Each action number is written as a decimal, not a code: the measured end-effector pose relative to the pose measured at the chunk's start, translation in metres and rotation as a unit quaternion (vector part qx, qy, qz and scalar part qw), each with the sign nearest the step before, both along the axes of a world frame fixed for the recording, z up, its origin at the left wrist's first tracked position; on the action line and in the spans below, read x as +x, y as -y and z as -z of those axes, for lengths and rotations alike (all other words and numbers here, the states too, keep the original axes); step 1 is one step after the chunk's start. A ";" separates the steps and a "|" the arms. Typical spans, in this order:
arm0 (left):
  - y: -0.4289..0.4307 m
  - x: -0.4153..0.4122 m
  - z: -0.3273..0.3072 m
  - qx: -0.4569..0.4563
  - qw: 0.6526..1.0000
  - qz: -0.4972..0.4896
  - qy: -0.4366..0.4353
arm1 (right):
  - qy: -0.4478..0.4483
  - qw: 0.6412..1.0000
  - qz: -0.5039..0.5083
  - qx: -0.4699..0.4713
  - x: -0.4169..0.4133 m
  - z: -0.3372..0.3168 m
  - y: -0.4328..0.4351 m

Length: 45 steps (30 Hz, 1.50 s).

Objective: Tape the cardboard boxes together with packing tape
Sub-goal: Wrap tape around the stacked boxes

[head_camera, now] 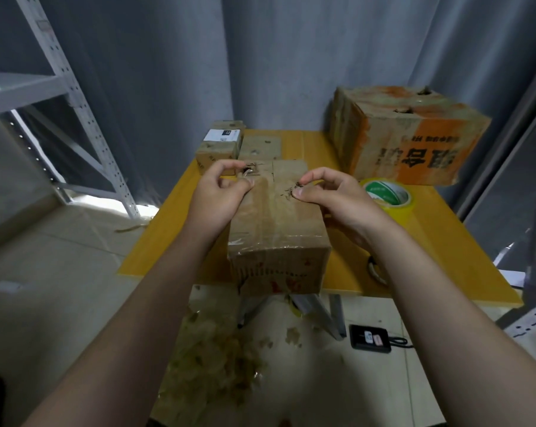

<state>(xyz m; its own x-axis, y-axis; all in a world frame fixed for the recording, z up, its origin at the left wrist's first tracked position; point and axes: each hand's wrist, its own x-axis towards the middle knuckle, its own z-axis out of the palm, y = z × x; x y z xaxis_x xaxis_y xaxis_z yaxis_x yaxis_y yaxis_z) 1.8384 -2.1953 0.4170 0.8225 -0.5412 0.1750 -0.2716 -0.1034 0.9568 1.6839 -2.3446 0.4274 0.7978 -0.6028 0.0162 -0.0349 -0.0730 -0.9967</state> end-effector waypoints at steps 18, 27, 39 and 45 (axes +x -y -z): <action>-0.010 0.003 -0.014 0.271 0.927 0.066 0.249 | -0.008 1.000 0.020 -0.003 -0.001 -0.001 -0.006; -0.010 0.006 -0.013 0.236 0.937 0.091 0.242 | 0.000 1.000 0.014 0.004 0.001 0.004 -0.003; -0.003 0.014 -0.016 0.293 0.912 0.071 0.279 | -0.007 1.000 0.017 -0.016 0.001 0.005 -0.002; -0.007 0.012 -0.006 0.205 0.953 0.044 0.218 | -0.034 0.999 -0.002 -0.014 -0.004 -0.002 -0.003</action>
<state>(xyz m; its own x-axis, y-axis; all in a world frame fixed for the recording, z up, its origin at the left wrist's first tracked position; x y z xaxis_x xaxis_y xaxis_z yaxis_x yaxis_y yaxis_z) 1.8507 -2.1880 0.4227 0.6679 -0.7014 0.2488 -0.6589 -0.4019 0.6359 1.6799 -2.3418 0.4295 0.7997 -0.6000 -0.0213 -0.1022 -0.1011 -0.9896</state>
